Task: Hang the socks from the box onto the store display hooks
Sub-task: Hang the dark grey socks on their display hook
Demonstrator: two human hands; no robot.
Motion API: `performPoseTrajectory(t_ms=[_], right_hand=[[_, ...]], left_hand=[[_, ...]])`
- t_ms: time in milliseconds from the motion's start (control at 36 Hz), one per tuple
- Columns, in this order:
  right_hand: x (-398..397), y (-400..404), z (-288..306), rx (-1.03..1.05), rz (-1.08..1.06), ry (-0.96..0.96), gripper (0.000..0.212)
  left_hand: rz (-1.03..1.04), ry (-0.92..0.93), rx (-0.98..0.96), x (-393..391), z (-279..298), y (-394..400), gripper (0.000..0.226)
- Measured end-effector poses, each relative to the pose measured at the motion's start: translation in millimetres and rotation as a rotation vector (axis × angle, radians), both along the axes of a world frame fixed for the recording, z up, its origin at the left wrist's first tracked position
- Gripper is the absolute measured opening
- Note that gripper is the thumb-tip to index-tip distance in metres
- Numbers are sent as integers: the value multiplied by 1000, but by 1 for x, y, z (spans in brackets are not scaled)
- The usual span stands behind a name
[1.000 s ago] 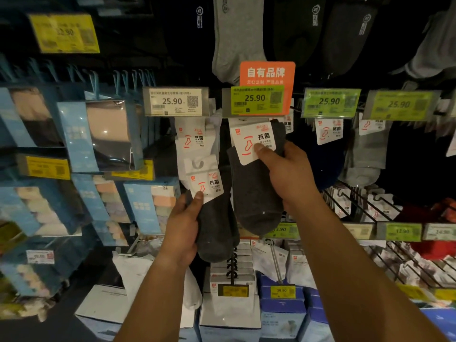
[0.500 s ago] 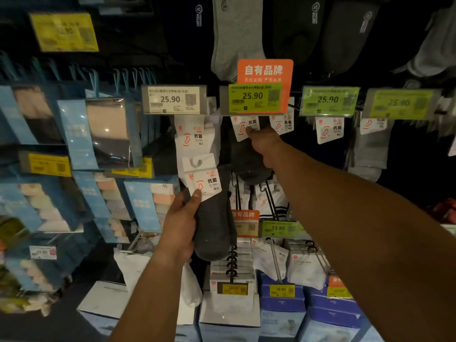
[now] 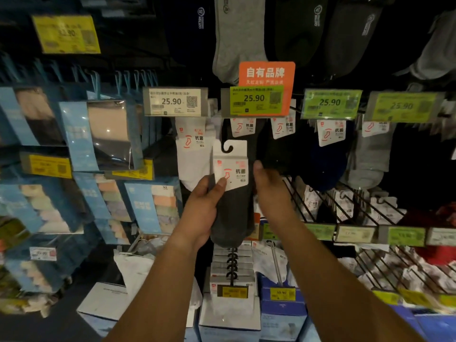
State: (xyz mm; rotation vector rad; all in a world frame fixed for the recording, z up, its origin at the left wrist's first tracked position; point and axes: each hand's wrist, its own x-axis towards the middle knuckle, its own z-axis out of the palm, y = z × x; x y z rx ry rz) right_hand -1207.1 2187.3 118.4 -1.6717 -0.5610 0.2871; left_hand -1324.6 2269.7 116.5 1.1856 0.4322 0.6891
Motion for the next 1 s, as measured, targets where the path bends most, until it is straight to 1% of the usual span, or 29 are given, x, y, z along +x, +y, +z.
performPoseTrajectory(t_ms=[56,111,167,250,361,444,611,806,917,1000], right_hand=[[-14,-2,-10,54,57,19,46],[-17,-2,-8,127,61,29,43],[-16,-5,-2,195,49,11,31],[-18,-13,5,321,64,2,14],[-23,-23,12,422,80,-46,18],[-22,-24,17,441,91,-80,19],[-17,-18,31,456,105,-72,16],[-10,-14,38,451,63,-45,12],[-9,-16,38,494,55,19,12],[-8,-18,38,482,44,34,11]], left_hand=[[-47,-25,-26,8,5,-5,24],[-98,-53,-42,15,10,-9,26],[-129,-76,-47,19,14,-11,24],[-124,-88,-1,22,18,-13,21],[-137,-141,70,22,24,-17,20],[-139,-179,109,21,30,-19,22],[-134,-214,126,23,42,-18,23],[-113,-160,116,28,49,-17,21],[-114,-147,130,28,50,-19,24],[-110,-134,133,28,50,-21,28]])
